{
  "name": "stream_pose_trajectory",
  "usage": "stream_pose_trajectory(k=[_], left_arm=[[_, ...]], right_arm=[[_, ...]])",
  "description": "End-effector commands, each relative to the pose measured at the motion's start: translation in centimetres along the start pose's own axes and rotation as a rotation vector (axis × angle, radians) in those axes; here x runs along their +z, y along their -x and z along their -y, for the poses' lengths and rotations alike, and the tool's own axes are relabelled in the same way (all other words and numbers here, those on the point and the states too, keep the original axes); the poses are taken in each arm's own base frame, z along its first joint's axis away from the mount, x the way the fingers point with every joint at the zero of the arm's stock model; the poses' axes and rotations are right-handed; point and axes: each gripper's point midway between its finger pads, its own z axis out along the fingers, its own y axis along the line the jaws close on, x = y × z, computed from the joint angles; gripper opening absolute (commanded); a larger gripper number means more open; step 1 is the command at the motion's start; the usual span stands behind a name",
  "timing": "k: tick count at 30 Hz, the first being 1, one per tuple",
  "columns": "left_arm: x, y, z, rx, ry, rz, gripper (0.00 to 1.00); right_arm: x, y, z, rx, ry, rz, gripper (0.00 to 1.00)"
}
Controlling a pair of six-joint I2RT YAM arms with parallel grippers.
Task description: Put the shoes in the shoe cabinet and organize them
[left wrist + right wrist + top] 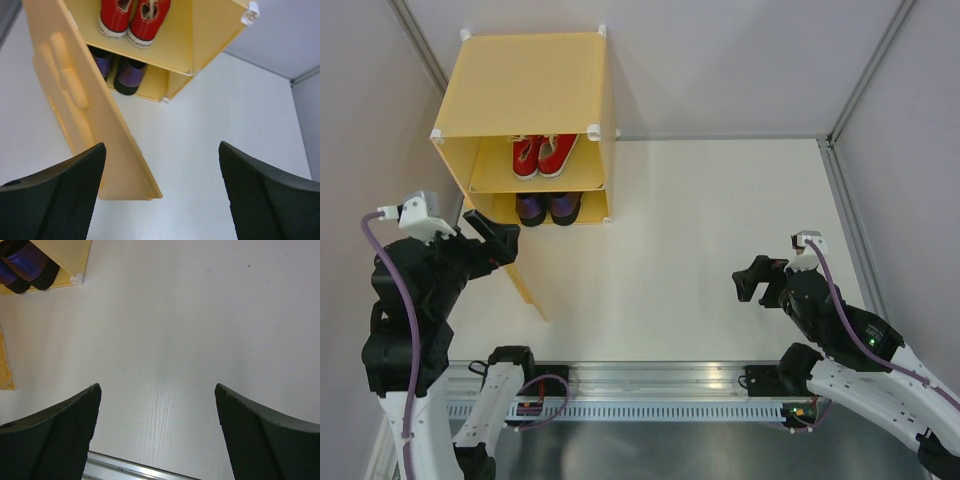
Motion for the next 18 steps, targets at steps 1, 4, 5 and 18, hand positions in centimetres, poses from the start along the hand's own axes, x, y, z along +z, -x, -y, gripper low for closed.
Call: stream_pose_trajectory(k=[1, 4, 5, 18], left_arm=[[2.6, 0.8, 3.9, -0.055, -0.183, -0.043, 0.95], [5.0, 0.6, 5.0, -0.088, -0.23, -0.095, 0.95], [5.6, 1.4, 5.7, -0.091, -0.263, -0.074, 0.95], [14.3, 6.8, 9.4, -0.167, -0.414, 0.014, 0.94]], right_arm=[[-0.3, 1.0, 0.1, 0.02, -0.008, 0.032, 0.98], [-0.5, 1.1, 0.1, 0.031, -0.003, 0.038, 0.98], [-0.6, 1.2, 0.1, 0.035, -0.001, 0.041, 0.98], [-1.4, 1.8, 0.1, 0.071, 0.011, 0.057, 0.98]])
